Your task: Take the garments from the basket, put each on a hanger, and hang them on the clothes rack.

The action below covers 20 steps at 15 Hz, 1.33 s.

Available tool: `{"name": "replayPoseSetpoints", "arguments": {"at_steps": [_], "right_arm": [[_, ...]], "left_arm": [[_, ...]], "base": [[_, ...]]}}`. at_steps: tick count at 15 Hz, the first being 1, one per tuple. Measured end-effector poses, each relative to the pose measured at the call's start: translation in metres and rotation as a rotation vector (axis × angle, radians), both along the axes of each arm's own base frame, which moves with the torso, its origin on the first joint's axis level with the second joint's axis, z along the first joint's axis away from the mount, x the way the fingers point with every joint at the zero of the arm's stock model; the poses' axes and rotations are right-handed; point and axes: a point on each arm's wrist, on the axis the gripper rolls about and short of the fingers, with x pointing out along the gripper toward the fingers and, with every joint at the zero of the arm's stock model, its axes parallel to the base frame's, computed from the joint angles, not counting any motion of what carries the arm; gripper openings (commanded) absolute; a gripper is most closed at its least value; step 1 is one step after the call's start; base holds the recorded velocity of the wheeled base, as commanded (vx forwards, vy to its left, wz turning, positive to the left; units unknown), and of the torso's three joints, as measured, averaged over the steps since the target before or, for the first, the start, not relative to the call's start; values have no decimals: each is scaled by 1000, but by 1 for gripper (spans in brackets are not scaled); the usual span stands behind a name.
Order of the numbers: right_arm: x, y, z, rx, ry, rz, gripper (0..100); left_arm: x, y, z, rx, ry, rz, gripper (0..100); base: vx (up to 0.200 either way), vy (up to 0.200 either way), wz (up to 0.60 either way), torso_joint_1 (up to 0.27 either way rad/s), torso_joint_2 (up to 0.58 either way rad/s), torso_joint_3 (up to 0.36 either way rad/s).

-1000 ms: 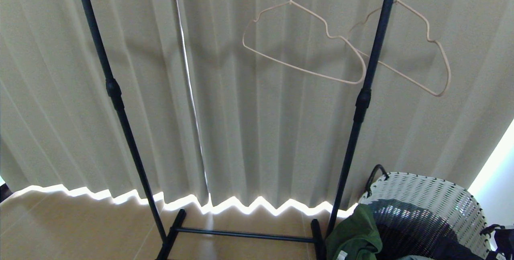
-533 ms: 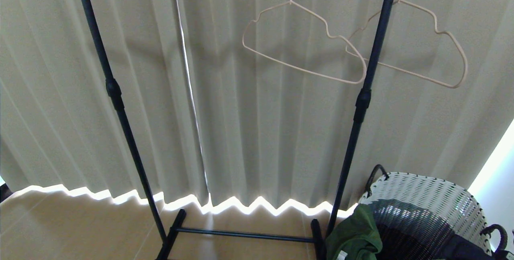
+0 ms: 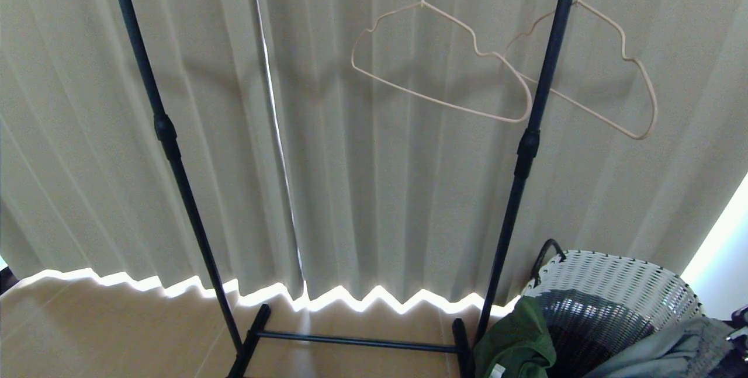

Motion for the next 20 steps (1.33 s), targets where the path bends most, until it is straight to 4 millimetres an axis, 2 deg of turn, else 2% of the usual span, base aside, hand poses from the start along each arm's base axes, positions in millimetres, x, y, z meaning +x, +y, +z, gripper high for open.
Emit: {"name": "replayPoseSetpoints", "arguments": {"at_steps": [3,7,15,20], "right_arm": [[-2,-1,13,9,-79,-9,0],[-4,0,20,19,-129,14,0],[-8,2,20,49,-149,21,0],[-9,2,17,50,-135,25,0]], "left_arm": [[0,0,0,3,0,-2,100],[0,0,0,5,1,-2,100],[0,0,0,4,0,-2,100],[0,0,0,3,0,-1,100]], "base": [[0,0,0,0,0,0],[-200,0,0,6,1,4],[-200,0,0,2,2,2],[0,0,0,0,0,0]]}}
